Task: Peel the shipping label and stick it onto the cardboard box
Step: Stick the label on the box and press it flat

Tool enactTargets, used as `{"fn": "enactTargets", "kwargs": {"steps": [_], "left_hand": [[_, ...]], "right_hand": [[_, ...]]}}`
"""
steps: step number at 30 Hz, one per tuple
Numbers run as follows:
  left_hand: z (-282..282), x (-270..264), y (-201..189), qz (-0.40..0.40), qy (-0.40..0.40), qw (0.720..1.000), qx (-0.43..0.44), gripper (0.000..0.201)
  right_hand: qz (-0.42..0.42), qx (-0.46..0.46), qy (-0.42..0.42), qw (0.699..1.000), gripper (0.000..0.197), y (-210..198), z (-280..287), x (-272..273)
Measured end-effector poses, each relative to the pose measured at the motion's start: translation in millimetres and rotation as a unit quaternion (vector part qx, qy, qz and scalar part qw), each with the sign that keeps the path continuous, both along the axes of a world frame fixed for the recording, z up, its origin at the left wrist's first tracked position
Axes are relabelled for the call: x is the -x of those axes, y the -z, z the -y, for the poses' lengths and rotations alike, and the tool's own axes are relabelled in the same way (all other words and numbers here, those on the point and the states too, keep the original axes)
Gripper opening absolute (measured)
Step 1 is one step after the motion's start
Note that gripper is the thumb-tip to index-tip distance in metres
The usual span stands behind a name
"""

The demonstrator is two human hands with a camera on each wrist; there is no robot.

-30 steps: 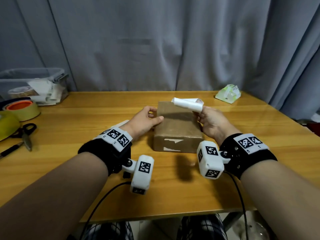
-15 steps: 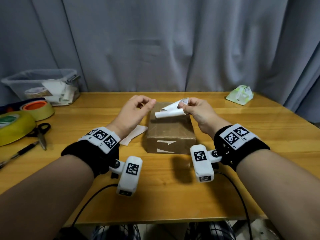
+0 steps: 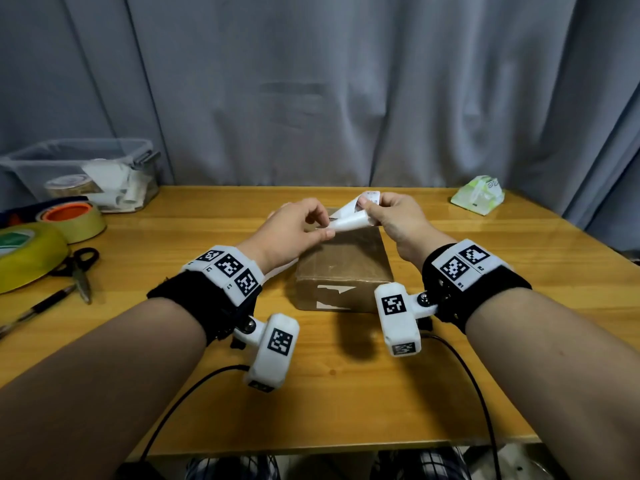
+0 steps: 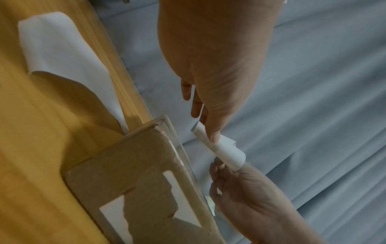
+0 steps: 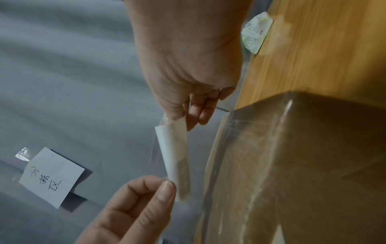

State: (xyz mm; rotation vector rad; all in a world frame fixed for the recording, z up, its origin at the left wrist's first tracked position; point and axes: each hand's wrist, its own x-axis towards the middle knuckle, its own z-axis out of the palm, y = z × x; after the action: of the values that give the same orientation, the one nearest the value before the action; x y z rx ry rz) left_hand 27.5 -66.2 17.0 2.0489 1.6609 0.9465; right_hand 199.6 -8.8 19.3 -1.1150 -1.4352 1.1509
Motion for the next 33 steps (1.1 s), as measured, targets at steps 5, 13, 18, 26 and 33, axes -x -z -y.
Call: {"fn": "enactTargets", "kwargs": {"steps": [5,13,18,26,33], "left_hand": [[2.9,-3.6,-2.2,-0.049,-0.016,0.997,-0.051,0.020],[6.4,-3.8,0.0,-0.069,0.028,0.994,-0.077,0.018],[7.6,-3.2,-0.1,0.004,0.057,0.997,-0.057,0.019],[9.4,-7.2,-5.9,0.238,0.035,0.968,0.070,0.009],[8.3,-2.7,-11.3,0.300,0.021,0.948,0.103,0.024]], "right_hand": [[0.029,0.003,0.023,0.999,0.019,3.2,-3.0,4.8],[0.071,-0.016,0.037,0.997,0.021,8.9,-1.5,8.4],[0.065,-0.030,0.059,0.996,0.012,6.9,-1.6,11.8],[0.083,-0.147,0.052,0.984,0.019,2.9,8.2,7.4],[0.086,-0.147,0.056,0.984,0.024,1.7,10.6,-0.3]]}}
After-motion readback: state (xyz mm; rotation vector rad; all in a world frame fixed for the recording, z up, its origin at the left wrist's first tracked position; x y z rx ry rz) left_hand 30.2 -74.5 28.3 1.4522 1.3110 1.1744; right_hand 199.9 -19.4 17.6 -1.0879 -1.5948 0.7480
